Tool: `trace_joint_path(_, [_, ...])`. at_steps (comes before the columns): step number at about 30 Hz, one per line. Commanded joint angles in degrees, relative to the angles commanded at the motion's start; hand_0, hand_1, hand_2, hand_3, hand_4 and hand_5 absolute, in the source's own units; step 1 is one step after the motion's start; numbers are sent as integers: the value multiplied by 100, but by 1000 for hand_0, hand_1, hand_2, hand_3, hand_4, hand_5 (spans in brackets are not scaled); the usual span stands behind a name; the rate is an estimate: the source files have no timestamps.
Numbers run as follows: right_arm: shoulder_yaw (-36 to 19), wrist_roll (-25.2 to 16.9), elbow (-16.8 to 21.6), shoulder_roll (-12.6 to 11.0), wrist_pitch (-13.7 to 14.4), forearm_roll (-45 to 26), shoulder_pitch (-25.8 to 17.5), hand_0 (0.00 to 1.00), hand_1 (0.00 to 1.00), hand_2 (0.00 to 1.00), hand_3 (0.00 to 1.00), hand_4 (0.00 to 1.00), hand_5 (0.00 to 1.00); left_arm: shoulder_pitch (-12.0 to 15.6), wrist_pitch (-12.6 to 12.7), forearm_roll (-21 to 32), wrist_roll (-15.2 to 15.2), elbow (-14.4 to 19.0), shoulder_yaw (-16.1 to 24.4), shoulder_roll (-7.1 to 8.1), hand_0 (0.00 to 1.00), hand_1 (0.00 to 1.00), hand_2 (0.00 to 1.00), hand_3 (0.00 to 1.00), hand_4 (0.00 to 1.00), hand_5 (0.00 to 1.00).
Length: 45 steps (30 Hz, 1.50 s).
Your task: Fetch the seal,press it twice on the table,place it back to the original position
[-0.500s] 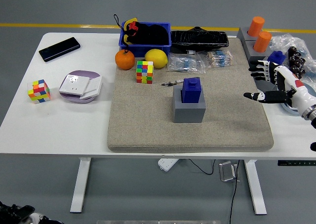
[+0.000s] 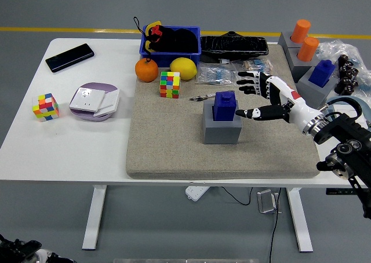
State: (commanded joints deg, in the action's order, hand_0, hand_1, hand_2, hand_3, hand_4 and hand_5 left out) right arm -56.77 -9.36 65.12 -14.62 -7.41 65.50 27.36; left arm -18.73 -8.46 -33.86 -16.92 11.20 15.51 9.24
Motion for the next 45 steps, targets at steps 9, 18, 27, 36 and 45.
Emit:
trace_joint_path(9, [322,-80,-296,66,-19,-22,209,840,793,800,839,998,2,10,-23,-116,-27,4,80,-22,719,688,681,748,668,271])
trace_joint_path(18, [565,-273,-679,107,123,-180,383,842,789,796,835,998,2,-37,-37,-112,-2,17,37,-42,717,690,681,749,669,270])
trace_joint_path(27, [767,-530,-858,151,353,-324,457,773,725,734,782,998,2,-16,-39,-190,-17,12,107,-40,719,690,681,749,670,269])
trace_joint_path(36, [918,-556,-817,158,422,-411,421,755,697,706,765,983,2,-10,-43,-124,-9,8,59,-73,719,690,681,750,672,268])
trace_joint_path(45, [1195,-785,-1045,193,687,-639,525,713,641,655,710,929,2,-24,-42,-139,-6,8,67,-67,720,691,682,751,673,268])
